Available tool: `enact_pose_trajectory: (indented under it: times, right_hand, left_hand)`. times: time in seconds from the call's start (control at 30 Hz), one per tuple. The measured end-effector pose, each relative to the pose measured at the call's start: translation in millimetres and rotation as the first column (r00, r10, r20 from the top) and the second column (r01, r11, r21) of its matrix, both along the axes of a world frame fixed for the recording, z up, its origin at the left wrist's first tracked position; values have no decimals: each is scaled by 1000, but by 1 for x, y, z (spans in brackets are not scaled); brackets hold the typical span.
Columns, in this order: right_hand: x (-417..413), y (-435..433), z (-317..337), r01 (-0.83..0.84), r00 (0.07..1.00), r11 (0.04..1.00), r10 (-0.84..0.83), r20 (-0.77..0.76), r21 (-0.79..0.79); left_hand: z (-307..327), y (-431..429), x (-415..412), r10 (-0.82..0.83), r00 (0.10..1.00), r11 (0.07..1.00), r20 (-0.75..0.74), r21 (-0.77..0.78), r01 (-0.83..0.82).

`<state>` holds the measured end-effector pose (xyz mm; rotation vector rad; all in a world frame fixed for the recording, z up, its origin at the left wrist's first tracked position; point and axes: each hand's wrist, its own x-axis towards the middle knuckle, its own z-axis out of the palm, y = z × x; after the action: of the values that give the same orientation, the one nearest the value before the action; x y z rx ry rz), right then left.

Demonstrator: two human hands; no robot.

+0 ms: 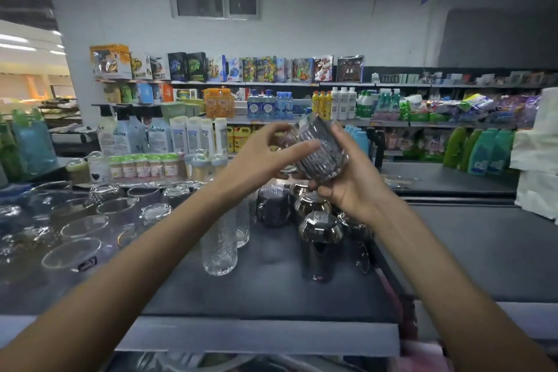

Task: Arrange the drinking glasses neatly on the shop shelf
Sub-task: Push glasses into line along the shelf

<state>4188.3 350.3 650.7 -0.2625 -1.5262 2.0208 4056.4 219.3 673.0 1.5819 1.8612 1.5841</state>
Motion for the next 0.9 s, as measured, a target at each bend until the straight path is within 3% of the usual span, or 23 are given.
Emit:
enact_pose_trajectory:
  times: [0.2,0.3,0.43,0.5,0.57,0.7,0.83,0.9]
  right_hand:
    - [-7,6,6,159,976,951,-192,107,264]
    - [-3,4,-5,171,959,866,-256,123,471]
    - [-2,4,-14,150,894,544,-431,121,826]
    - [-7,-1,-17,158,860,349,-509,45,924]
    - [-16,-5,-19,183,832,272,-555,-2,945]
    - [-25,4,-22,246,826,319,-564,-25,915]
    - [-18,26,-24,336,872,571,-489,-19,749]
    - [-12,44,-25,377,878,676,-478,-13,634]
  left_hand:
    - [8,18,8,175,983,984,44,-6,-175]
    - [12,17,10,147,988,987,55,-80,-142]
    - [16,10,5,136,983,967,125,-231,-104]
    - [18,11,4,149,981,953,121,-281,-110]
    - [19,14,4,168,978,943,124,-311,-122]
    - [25,13,-5,121,991,918,54,-385,-91]
    - [23,14,-28,199,979,905,34,-389,-171]
    - [7,22,-37,214,969,865,-122,-437,-246]
